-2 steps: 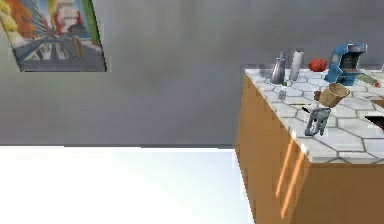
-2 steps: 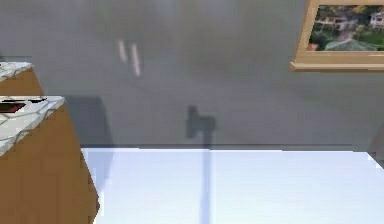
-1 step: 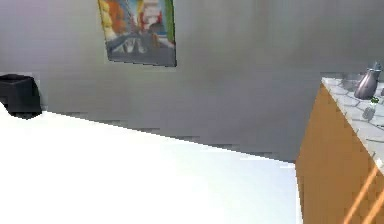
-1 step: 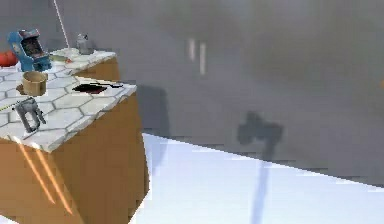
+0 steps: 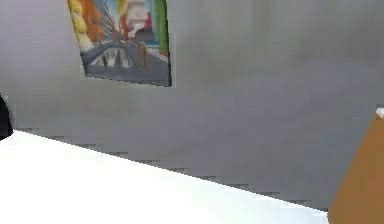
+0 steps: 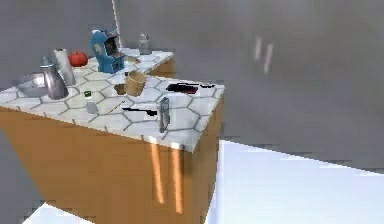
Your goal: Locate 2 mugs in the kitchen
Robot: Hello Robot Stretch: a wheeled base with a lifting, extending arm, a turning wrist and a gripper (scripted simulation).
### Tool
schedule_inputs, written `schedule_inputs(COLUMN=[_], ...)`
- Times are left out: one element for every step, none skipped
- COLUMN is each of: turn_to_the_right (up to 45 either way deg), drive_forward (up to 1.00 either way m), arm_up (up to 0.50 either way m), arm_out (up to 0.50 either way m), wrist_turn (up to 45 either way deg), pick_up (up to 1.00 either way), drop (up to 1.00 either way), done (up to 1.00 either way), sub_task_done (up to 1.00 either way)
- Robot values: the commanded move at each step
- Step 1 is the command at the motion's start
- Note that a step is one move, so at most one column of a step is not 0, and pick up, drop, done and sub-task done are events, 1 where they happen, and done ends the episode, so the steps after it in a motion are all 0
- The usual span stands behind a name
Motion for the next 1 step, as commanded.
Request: schedule_inputs(turn_to_the_right=[15.0], drive_forward=[0.0], arm_up=[0.0], arm_out=[0.0], wrist_turn=[0.0], pick_up=[0.0], drop=[0.0], done=[0.0], sub_task_done=[0.0])
